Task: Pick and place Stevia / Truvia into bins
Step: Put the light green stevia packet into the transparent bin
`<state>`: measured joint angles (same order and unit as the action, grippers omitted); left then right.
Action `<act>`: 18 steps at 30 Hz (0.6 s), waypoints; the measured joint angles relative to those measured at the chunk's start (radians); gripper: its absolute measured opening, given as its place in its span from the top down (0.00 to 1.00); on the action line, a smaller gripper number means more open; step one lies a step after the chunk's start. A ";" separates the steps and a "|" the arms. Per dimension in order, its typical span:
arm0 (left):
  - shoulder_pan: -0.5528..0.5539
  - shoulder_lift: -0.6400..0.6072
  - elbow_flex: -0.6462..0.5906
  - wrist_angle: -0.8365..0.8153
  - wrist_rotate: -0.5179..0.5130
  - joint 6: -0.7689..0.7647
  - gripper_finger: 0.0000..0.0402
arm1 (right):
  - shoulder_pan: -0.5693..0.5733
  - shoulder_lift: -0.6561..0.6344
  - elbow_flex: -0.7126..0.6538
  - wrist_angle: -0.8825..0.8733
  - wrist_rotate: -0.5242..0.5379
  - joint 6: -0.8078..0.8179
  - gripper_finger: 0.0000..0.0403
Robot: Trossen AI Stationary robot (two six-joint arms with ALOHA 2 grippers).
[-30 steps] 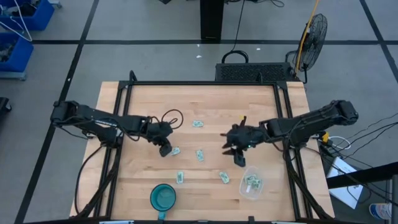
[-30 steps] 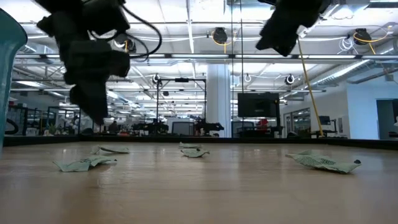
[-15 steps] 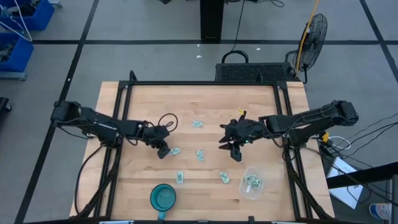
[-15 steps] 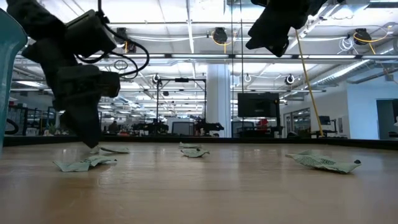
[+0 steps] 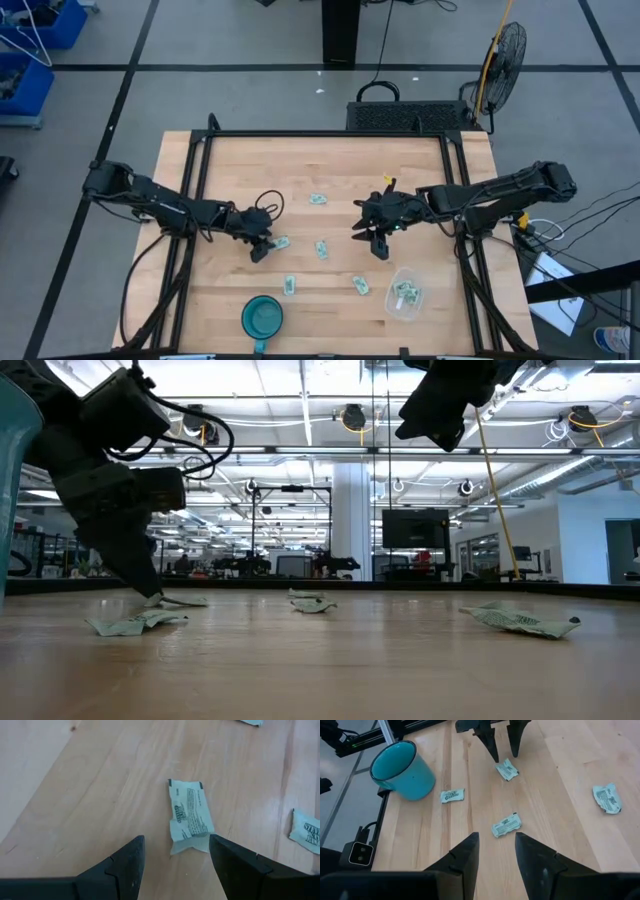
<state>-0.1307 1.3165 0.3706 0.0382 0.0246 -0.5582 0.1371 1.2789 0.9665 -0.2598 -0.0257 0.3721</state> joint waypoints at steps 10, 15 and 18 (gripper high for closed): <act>-0.045 0.086 0.002 0.084 -0.030 0.003 0.43 | 0.000 0.000 0.000 0.000 0.003 0.000 0.70; -0.047 0.116 0.005 0.071 -0.037 -0.020 0.52 | 0.000 0.000 0.000 0.000 0.003 0.000 0.70; -0.049 0.118 0.005 0.057 -0.051 -0.020 0.66 | 0.000 0.000 0.000 0.000 0.003 0.000 0.70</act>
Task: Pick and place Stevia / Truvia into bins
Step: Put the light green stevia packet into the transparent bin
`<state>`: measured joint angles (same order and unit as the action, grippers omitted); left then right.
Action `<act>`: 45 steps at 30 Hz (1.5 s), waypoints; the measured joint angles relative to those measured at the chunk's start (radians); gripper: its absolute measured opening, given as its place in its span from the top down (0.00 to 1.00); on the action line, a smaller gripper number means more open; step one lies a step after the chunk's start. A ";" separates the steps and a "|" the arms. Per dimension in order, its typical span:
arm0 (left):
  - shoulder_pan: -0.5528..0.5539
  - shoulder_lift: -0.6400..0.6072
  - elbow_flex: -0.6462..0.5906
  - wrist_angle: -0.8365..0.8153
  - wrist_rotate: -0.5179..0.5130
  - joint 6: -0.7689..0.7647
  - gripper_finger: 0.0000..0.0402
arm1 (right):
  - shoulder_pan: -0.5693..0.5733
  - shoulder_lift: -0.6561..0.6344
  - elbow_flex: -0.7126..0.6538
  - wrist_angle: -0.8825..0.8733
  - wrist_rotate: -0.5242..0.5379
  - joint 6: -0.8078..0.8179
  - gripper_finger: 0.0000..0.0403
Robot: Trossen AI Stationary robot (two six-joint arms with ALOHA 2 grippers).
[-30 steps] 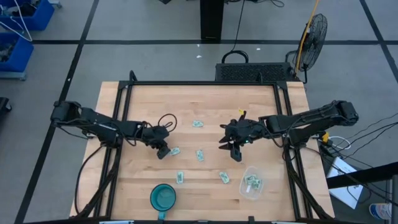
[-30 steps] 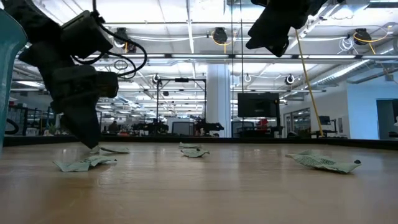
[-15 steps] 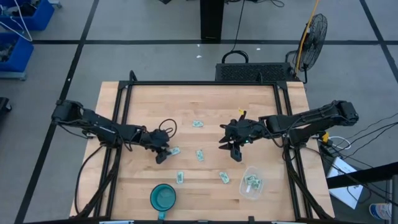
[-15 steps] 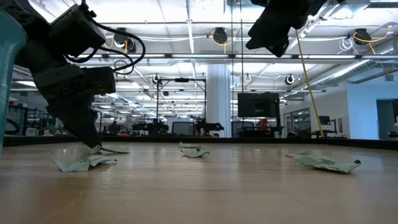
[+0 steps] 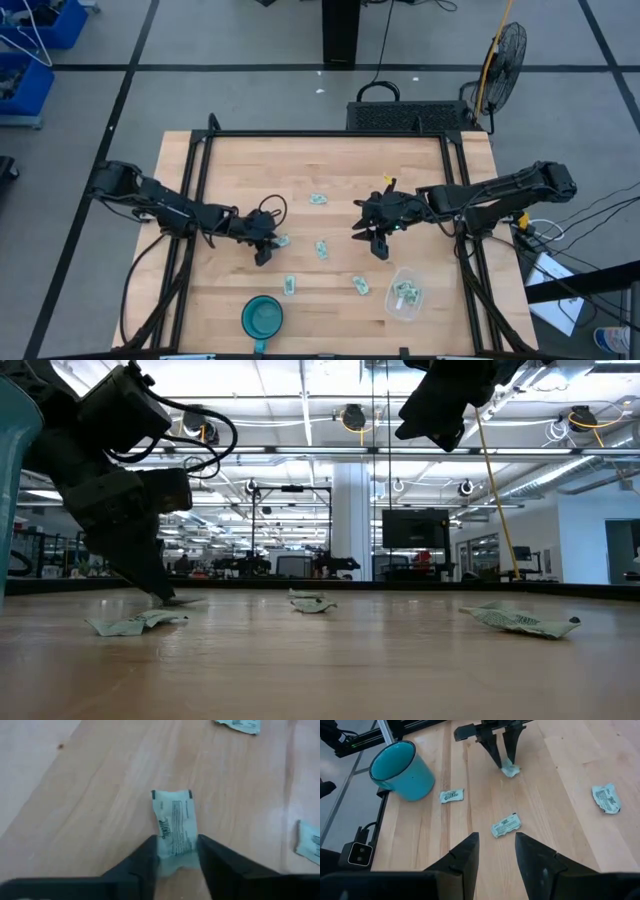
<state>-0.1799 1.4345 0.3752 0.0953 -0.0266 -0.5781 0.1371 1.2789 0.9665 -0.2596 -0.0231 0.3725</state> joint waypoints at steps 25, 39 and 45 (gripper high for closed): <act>0.037 -0.041 0.449 -0.314 -0.107 0.246 0.98 | -0.138 0.190 -0.029 0.364 0.038 0.553 0.70; 0.076 -0.044 0.554 -0.415 -0.157 0.312 0.97 | -0.135 0.376 -0.025 0.670 -0.031 0.641 0.70; 0.076 -0.044 0.554 -0.416 -0.157 0.311 0.97 | -0.152 0.418 -0.024 0.723 -0.031 0.661 0.70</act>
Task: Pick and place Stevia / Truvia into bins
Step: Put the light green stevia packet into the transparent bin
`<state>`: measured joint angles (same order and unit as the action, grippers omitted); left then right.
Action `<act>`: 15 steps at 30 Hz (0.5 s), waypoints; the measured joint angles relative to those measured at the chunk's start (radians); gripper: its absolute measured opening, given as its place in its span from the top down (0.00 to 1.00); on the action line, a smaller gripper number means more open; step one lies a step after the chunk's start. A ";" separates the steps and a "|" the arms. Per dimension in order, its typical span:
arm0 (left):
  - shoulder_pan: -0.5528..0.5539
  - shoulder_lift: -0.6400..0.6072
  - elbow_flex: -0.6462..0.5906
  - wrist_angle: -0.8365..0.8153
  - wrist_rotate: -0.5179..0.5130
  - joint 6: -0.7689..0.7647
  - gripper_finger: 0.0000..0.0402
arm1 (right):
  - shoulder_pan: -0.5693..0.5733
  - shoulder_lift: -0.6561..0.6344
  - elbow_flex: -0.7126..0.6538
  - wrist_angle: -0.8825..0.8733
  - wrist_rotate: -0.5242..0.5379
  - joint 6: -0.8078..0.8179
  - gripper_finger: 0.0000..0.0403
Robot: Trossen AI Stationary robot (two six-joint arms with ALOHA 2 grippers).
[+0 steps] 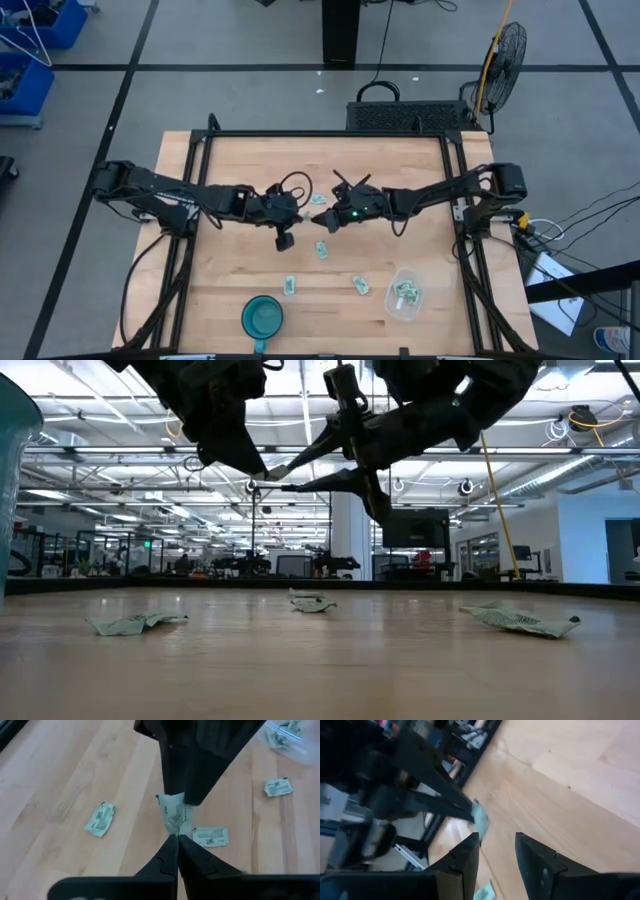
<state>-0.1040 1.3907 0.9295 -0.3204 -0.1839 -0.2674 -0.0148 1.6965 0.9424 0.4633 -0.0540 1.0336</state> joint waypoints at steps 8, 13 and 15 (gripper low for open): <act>0.000 0.000 0.000 0.010 0.002 -0.005 0.99 | -0.022 0.008 0.000 0.088 0.000 -0.027 0.70; 0.000 0.000 0.000 0.011 0.002 -0.023 0.95 | -0.026 0.008 0.000 0.087 -0.001 -0.025 0.70; 0.000 0.000 0.000 0.013 0.002 -0.023 0.95 | -0.026 0.008 0.000 0.088 -0.006 -0.026 0.70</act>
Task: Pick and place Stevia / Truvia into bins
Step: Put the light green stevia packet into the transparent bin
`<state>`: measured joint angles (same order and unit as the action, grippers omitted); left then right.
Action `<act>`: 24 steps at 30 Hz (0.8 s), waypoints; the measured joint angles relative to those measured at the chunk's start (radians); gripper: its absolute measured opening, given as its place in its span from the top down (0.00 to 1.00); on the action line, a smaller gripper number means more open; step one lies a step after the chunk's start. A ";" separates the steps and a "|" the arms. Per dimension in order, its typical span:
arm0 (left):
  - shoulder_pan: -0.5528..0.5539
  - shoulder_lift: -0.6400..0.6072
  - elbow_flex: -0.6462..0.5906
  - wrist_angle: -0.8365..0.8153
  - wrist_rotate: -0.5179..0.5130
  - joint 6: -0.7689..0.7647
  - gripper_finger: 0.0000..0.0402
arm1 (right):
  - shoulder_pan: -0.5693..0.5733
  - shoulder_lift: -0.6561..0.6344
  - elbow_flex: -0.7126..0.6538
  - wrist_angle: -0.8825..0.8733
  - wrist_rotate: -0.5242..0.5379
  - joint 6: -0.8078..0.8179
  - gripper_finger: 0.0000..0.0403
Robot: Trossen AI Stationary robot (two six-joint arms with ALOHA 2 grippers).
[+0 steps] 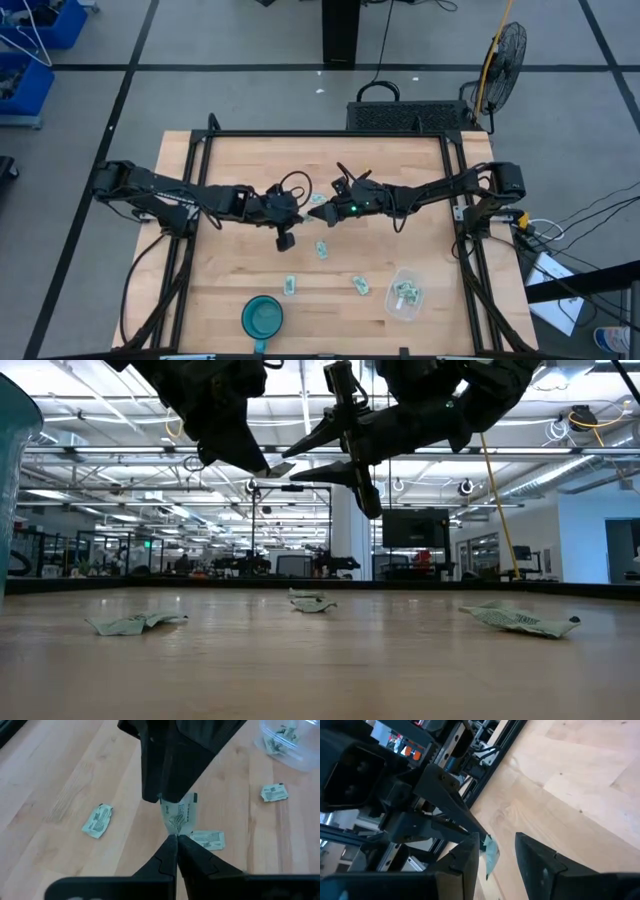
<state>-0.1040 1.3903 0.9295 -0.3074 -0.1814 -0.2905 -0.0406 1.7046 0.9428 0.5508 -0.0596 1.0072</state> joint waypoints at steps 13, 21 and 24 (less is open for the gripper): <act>0.010 0.000 0.000 0.071 0.002 -0.001 0.92 | -0.005 0.000 0.000 0.002 -0.075 -0.040 0.75; 0.010 0.000 0.000 0.075 0.031 -0.031 0.91 | -0.012 0.000 0.000 -0.001 -0.077 -0.094 0.91; 0.010 0.000 0.000 0.073 0.024 -0.031 0.91 | -0.013 0.000 0.000 -0.001 -0.085 -0.096 0.95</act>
<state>-0.0937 1.3899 0.9295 -0.2340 -0.1575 -0.3214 -0.0536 1.7046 0.9428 0.5499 -0.1445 0.9115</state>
